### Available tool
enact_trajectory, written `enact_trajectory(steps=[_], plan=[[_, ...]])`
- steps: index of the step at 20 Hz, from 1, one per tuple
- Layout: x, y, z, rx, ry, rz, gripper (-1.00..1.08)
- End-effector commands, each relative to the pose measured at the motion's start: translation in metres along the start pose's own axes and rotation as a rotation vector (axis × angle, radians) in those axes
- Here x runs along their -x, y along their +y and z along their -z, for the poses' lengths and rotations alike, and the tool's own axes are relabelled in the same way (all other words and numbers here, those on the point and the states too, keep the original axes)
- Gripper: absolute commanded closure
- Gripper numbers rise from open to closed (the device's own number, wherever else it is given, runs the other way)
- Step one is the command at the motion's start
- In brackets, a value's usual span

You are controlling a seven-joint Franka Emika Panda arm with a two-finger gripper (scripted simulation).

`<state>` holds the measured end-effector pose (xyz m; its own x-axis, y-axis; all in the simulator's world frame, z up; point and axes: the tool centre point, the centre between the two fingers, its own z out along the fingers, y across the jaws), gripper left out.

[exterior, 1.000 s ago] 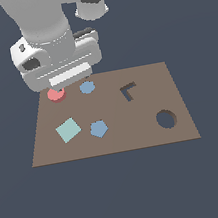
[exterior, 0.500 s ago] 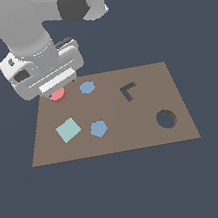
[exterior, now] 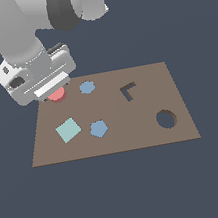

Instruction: Insert a designated object into the corresponding slot on a board.

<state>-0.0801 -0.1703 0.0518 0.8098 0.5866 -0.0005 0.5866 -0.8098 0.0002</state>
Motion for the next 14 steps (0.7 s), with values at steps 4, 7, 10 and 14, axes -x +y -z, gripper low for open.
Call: enact_trajectory(steps=[4, 7, 10, 14], plan=[[0.001, 0.002, -0.002, 0.000, 0.000, 0.008, -0.92], [0.001, 0.002, -0.005, 0.000, 0.000, 0.008, -0.92], [0.001, 0.003, -0.013, 0.000, 0.000, 0.010, -0.92], [0.001, 0.003, -0.022, 0.000, 0.000, 0.011, -0.92]])
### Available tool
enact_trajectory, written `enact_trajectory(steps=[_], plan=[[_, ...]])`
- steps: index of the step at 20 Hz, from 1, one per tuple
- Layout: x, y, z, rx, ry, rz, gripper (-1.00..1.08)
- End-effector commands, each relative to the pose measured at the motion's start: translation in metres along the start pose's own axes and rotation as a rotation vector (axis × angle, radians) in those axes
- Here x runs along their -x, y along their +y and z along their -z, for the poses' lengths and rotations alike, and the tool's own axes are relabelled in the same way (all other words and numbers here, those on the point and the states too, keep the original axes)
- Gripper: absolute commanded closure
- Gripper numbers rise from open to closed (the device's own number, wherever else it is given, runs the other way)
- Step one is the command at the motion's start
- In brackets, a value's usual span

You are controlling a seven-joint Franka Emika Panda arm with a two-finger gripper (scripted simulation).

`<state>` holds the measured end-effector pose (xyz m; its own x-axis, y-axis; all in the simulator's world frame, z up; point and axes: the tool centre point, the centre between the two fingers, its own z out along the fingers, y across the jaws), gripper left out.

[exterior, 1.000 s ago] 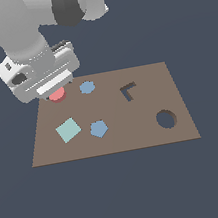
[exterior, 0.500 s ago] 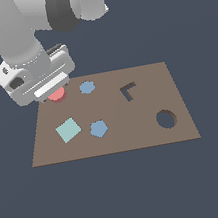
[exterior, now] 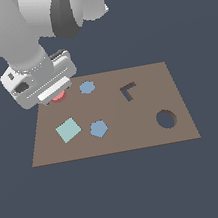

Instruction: Insert a designated object into the corresponding slot on a board.

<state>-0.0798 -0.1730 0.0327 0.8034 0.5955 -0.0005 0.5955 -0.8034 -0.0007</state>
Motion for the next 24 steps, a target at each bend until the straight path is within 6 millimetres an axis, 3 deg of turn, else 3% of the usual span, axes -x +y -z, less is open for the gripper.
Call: enact_trajectory(steps=[1, 2, 18, 24], plan=[[0.000, 0.000, -0.003, 0.001, 0.000, 0.000, -0.92], [0.000, 0.000, -0.003, 0.001, 0.000, 0.000, 1.08], [0.000, 0.001, 0.001, 0.000, 0.000, 0.001, 1.08], [-0.011, 0.003, 0.001, 0.001, 0.000, 0.041, 1.08]])
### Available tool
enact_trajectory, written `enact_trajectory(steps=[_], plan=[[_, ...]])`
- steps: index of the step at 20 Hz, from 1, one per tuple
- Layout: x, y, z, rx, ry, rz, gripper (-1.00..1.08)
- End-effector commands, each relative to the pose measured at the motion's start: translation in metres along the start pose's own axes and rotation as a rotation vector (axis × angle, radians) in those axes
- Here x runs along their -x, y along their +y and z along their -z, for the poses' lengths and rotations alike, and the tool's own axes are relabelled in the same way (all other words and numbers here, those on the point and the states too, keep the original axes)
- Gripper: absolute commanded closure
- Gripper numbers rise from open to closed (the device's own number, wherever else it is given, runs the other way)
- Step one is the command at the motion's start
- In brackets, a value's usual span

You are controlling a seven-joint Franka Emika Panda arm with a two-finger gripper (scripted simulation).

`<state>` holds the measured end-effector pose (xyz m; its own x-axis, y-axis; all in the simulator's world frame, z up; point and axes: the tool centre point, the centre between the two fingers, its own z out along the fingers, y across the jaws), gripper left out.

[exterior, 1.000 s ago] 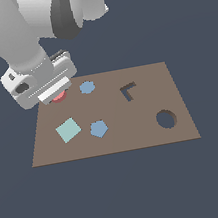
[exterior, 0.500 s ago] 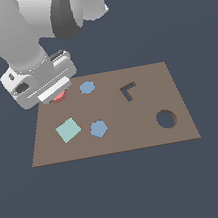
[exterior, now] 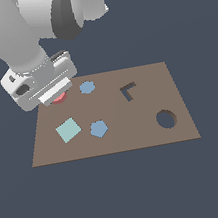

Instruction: Insert a designated object into the corresponding slot on a board.

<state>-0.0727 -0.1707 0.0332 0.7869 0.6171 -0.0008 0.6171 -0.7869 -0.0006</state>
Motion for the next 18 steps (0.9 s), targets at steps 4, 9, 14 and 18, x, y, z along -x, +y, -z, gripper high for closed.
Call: enact_trajectory(steps=[4, 9, 14, 18], plan=[[-0.020, 0.005, 0.001, 0.001, 0.000, 0.073, 1.08], [-0.051, 0.009, 0.002, 0.001, 0.000, 0.188, 1.08], [-0.097, 0.009, 0.003, 0.002, 0.000, 0.351, 1.08], [-0.143, 0.001, 0.004, 0.002, 0.000, 0.520, 1.08]])
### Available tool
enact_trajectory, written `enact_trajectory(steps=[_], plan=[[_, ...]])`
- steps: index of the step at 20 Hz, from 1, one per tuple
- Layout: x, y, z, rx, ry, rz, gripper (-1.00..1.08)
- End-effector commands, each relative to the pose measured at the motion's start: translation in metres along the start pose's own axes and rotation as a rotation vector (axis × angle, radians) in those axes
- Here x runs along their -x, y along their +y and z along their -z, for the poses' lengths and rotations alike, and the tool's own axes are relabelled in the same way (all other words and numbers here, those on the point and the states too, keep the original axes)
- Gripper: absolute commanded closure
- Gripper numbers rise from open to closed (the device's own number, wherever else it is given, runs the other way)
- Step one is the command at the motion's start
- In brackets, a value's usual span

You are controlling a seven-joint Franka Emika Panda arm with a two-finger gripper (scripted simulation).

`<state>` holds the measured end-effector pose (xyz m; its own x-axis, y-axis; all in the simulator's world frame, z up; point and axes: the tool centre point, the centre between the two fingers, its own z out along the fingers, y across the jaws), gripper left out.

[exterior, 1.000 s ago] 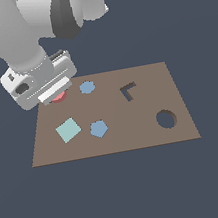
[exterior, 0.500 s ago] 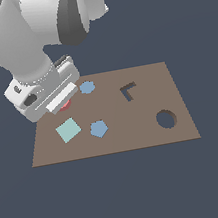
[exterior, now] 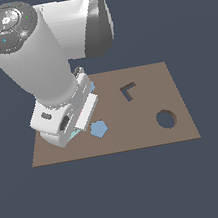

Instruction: Insert a designated object into the corresponding slot on a board.

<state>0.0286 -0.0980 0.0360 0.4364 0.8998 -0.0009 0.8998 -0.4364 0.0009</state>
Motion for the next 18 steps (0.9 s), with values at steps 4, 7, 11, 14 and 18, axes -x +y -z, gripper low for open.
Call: enact_trajectory(steps=[4, 7, 11, 14, 18], plan=[[-0.064, 0.010, 0.002, 0.001, 0.000, 0.232, 1.08], [-0.097, 0.009, 0.002, 0.001, 0.001, 0.350, 1.08], [-0.138, 0.002, 0.003, 0.001, 0.001, 0.499, 1.08], [-0.167, -0.007, 0.004, 0.001, 0.001, 0.606, 1.08], [-0.202, -0.024, 0.004, 0.001, 0.001, 0.743, 1.08]])
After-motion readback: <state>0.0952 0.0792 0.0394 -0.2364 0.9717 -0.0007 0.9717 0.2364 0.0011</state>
